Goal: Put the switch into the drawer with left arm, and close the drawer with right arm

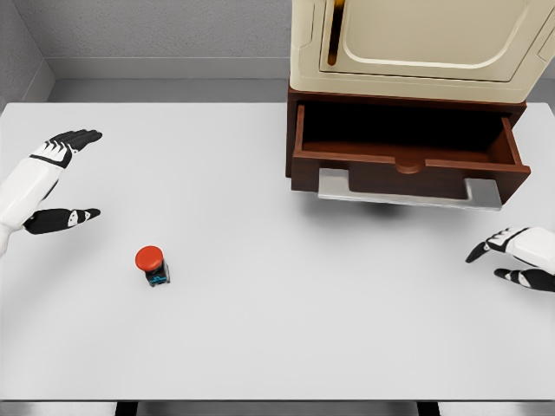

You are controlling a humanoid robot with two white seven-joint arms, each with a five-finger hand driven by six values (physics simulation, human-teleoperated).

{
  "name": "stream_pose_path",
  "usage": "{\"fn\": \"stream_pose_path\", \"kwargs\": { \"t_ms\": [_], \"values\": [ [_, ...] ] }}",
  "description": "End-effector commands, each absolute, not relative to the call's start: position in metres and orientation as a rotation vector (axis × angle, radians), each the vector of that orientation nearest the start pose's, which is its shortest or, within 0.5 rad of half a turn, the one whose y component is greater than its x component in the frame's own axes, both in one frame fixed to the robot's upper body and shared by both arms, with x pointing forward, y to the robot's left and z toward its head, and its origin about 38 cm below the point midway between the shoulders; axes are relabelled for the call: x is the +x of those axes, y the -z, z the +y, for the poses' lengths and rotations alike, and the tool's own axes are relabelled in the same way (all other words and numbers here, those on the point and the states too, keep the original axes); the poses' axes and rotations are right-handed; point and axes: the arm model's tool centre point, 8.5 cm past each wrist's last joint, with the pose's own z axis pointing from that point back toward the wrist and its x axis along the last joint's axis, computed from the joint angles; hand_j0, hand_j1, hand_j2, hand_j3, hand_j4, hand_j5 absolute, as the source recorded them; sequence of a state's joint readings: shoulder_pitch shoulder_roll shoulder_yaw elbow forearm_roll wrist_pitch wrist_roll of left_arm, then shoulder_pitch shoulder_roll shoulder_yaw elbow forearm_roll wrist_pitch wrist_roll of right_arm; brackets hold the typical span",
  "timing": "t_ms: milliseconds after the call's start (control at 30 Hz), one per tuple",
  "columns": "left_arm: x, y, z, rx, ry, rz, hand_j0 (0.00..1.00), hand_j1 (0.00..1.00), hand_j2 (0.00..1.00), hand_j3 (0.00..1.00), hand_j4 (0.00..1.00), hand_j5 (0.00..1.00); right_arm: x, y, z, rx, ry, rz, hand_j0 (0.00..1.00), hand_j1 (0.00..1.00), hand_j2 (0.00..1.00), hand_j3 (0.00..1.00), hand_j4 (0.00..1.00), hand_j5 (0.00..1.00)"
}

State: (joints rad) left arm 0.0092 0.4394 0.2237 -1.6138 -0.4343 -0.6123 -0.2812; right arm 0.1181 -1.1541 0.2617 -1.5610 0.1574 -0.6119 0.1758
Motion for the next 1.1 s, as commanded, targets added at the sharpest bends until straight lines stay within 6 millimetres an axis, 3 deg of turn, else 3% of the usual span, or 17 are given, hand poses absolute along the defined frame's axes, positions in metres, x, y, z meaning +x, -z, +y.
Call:
{"fn": "stream_pose_path", "kwargs": {
  "t_ms": [0, 200, 267, 367, 467, 533, 600, 700, 933, 1067],
  "values": [
    [0.343, -0.171, 0.374, 0.628, 1.161, -1.838, 1.0, 1.0, 1.0, 1.0, 1.0, 1.0, 0.304, -0.158, -0.427, -0.296, -1.67, -1.381, 0.62, 0.62, 0.62, 0.62, 0.62, 0.62],
    [0.336, -0.166, 0.375, 0.602, 1.138, -1.841, 1.0, 1.0, 1.0, 1.0, 1.0, 1.0, 0.304, -0.158, -0.429, -0.3, -1.664, -1.378, 0.66, 0.66, 0.66, 0.66, 0.66, 0.66],
    [0.333, -0.161, 0.363, 0.377, 1.074, -1.906, 1.0, 1.0, 1.0, 1.0, 1.0, 1.0, 0.302, -0.156, -0.43, -0.296, -1.664, -1.374, 0.66, 0.66, 0.66, 0.66, 0.66, 0.66],
    [0.332, -0.174, 0.38, 0.263, 1.087, -1.891, 1.0, 1.0, 1.0, 1.0, 1.0, 1.0, 0.297, -0.15, -0.429, -0.276, -1.666, -1.359, 0.66, 0.66, 0.66, 0.66, 0.66, 0.66],
    [0.332, -0.162, 0.382, 0.155, 0.971, -1.893, 1.0, 1.0, 1.0, 1.0, 1.0, 1.0, 0.292, -0.149, -0.431, -0.266, -1.675, -1.34, 0.69, 0.69, 0.69, 0.69, 0.69, 0.69],
    [0.331, -0.167, 0.391, 0.127, 0.954, -1.882, 1.0, 1.0, 1.0, 1.0, 1.0, 1.0, 0.294, -0.152, -0.429, -0.27, -1.672, -1.355, 0.7, 0.7, 0.7, 0.7, 0.7, 0.7],
    [0.328, -0.149, 0.386, 0.056, 0.958, -1.827, 1.0, 1.0, 1.0, 1.0, 1.0, 1.0, 0.294, -0.165, -0.404, -0.243, -1.706, -1.434, 0.7, 0.7, 0.7, 0.7, 0.7, 0.7],
    [0.318, -0.136, 0.379, -0.077, 0.959, -1.782, 1.0, 1.0, 1.0, 1.0, 1.0, 1.0, 0.295, -0.168, -0.401, -0.245, -1.711, -1.448, 0.7, 0.7, 0.7, 0.7, 0.7, 0.7],
    [0.309, -0.131, 0.379, -0.227, 0.912, -1.764, 1.0, 1.0, 1.0, 1.0, 1.0, 1.0, 0.295, -0.173, -0.395, -0.247, -1.747, -1.456, 0.72, 0.72, 0.72, 0.72, 0.72, 0.72],
    [0.304, -0.119, 0.363, -0.311, 0.894, -1.756, 1.0, 1.0, 1.0, 1.0, 1.0, 1.0, 0.296, -0.173, -0.396, -0.254, -1.747, -1.455, 0.74, 0.74, 0.74, 0.74, 0.74, 0.74]
  ]
}}
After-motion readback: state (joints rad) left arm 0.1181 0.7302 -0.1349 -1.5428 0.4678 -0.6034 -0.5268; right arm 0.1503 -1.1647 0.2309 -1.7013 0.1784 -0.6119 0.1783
